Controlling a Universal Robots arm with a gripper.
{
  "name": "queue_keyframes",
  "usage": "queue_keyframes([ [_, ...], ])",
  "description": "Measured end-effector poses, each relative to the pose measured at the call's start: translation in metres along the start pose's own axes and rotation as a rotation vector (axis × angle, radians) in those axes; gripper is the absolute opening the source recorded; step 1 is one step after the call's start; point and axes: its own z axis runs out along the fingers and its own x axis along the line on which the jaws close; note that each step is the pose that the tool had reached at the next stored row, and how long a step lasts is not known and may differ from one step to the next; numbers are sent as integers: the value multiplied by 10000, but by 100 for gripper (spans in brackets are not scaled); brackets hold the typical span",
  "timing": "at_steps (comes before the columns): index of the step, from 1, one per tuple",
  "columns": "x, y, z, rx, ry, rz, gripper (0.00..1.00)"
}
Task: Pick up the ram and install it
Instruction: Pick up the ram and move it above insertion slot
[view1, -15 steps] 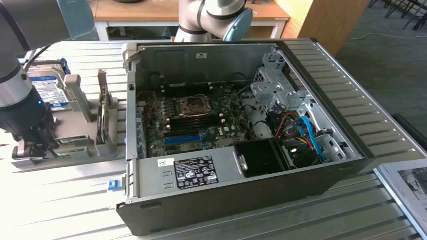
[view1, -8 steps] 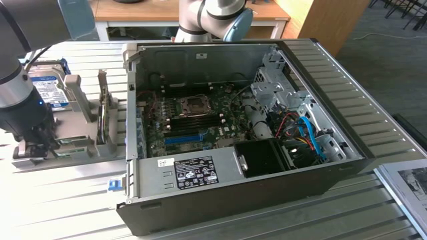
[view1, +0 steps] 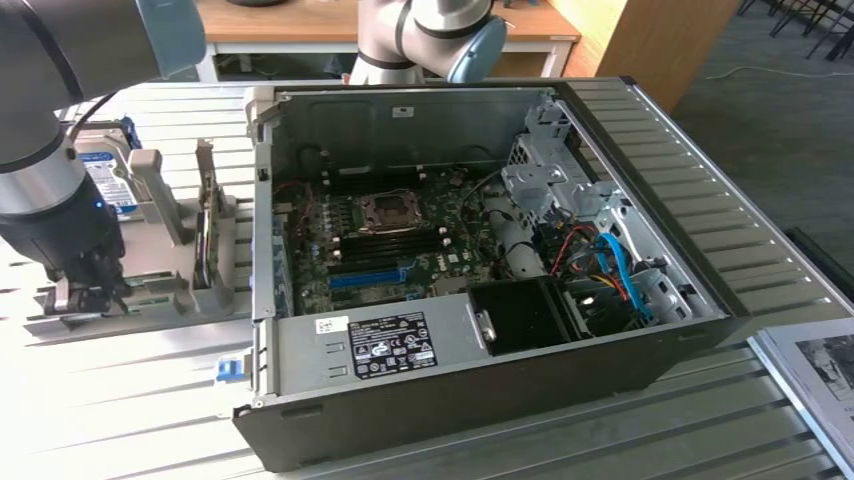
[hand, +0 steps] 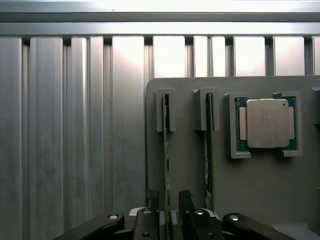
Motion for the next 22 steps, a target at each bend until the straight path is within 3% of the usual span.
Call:
queue_keyframes([
  [22,0,-8,30,0,0,1,28],
])
